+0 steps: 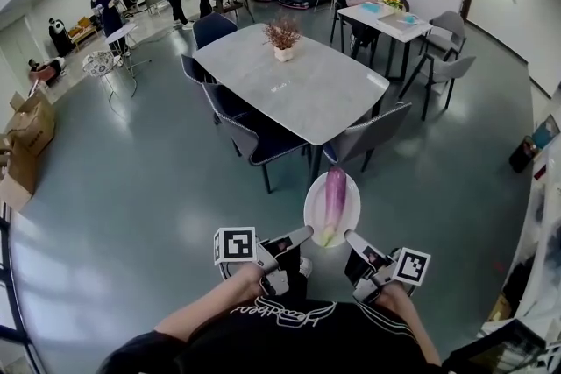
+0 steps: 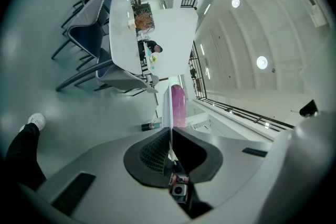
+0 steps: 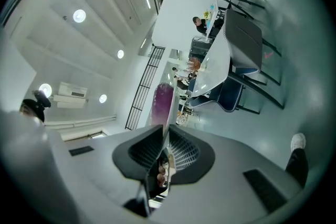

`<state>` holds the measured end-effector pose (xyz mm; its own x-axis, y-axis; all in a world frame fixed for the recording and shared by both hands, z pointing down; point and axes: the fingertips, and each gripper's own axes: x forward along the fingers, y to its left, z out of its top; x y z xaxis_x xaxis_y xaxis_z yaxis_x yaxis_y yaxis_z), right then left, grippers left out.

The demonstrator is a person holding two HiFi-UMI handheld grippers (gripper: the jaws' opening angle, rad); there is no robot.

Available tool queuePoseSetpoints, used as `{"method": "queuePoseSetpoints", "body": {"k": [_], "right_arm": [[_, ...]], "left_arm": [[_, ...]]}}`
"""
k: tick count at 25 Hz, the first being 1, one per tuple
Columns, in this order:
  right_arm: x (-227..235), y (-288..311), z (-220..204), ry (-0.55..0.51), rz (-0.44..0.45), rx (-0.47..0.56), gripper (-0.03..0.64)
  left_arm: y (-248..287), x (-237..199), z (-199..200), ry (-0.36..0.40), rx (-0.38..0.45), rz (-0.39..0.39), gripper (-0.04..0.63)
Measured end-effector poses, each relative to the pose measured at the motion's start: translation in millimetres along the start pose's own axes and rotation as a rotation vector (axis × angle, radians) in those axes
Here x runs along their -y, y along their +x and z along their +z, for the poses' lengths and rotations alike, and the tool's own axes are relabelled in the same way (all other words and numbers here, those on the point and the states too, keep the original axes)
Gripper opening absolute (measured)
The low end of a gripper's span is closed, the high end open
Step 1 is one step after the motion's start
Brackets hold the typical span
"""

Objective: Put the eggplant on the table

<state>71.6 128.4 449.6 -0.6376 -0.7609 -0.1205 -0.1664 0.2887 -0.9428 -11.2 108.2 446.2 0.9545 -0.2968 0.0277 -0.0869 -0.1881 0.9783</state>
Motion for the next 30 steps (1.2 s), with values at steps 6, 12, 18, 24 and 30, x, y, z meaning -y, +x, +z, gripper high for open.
{"method": "queuePoseSetpoints", "body": {"k": [6, 12, 18, 24, 30], "right_arm": [[36.1, 49.7, 49.8, 0.008, -0.035, 0.015, 0.043], [54.8, 102.7, 93.3, 0.030, -0.070, 0.013, 0.043], [71.9, 153.4, 139.5, 0.012, -0.083, 0.005, 0.043], [80.8, 196.9, 178.7, -0.009, -0.072, 0.012, 0.043], [81.1, 222.4, 208.8, -0.051, -0.068, 0.021, 0.043]], "left_arm": [[33.8, -25.0, 68.6, -0.014, -0.011, 0.017, 0.020], [57.7, -40.0, 134.6, -0.063, -0.015, 0.017, 0.020], [83.1, -48.9, 200.3, -0.063, -0.011, 0.006, 0.020], [104.3, -50.4, 255.8, -0.043, -0.004, -0.005, 0.020], [121.0, -47.7, 291.9, -0.025, -0.015, -0.022, 0.020]]}}
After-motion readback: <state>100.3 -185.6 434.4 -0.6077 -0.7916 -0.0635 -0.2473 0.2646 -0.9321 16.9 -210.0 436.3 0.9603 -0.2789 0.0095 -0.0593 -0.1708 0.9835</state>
